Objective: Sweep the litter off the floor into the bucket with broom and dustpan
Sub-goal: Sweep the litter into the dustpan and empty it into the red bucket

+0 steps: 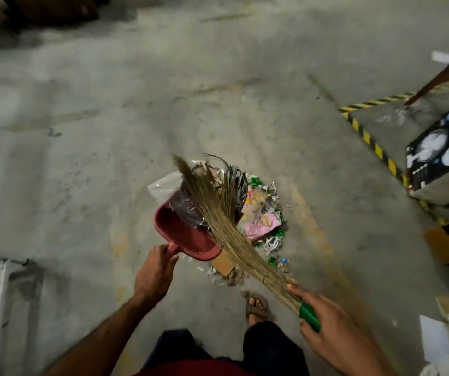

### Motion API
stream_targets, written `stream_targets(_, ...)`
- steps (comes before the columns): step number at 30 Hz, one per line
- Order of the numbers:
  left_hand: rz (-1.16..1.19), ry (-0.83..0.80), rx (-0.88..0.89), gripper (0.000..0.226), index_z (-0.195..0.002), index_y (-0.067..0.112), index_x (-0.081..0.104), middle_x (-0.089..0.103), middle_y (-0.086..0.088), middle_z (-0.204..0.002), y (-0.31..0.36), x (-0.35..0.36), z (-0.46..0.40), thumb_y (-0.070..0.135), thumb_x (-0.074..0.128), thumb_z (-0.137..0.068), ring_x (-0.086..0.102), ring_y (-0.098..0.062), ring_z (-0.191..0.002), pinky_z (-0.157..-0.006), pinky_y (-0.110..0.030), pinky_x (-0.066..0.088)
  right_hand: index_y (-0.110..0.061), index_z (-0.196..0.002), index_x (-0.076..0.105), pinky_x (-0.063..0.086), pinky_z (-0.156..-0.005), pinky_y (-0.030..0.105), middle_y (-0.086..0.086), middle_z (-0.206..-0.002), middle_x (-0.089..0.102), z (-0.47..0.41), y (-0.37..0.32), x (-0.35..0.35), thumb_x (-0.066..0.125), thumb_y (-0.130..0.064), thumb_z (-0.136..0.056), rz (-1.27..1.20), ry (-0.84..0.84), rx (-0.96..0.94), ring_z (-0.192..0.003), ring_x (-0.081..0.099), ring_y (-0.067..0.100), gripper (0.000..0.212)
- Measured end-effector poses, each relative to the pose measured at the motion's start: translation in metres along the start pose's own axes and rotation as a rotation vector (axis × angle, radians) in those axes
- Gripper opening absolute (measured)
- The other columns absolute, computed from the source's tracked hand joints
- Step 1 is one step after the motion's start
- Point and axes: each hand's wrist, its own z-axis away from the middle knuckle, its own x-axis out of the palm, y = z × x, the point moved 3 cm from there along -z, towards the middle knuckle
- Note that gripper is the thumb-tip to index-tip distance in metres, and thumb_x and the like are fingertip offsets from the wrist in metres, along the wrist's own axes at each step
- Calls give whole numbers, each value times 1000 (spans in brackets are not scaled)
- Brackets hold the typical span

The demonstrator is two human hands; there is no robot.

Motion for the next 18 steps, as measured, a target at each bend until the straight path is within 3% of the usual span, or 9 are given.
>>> stream_targets(6, 8, -43, 162, 26, -111, 30, 45, 59, 3, -94, -28, -42, 7, 46, 52, -93, 63, -21, -75, -64, -39, 50, -67, -135, 14, 46, -76, 18, -18, -112, 49, 65, -69, 45, 50, -48, -85, -52, 112, 141, -103, 59, 4, 65)
stream_targets(9, 18, -82, 220, 25, -110, 31, 44, 60, 1, -93, -39, -60, 15, 49, 51, -93, 63, -24, -77, -66, -41, 49, -65, -137, 16, 40, -65, 15, -21, -102, 42, 101, -102, 60, 53, -44, -86, -76, 182, 184, -94, 59, 2, 66)
stream_targets(13, -12, -134, 310, 26, -111, 33, 43, 58, 4, -97, -35, -75, 30, 51, 49, -93, 64, -22, -77, -67, -41, 51, -61, -140, 16, 43, -62, 15, -17, -105, 45, 154, -129, 73, 55, -40, -90, -87, 272, 266, -86, 57, 5, 66)
stream_targets(18, -15, -181, 463, 24, -111, 28, 46, 59, 2, -92, -2, -71, 63, 44, 52, -94, 61, -22, -75, -63, -35, 41, -64, -140, 12, 51, -72, 23, -17, -109, 46, 222, -126, 96, 54, -41, -84, -204, 296, 417, -90, 60, 8, 73)
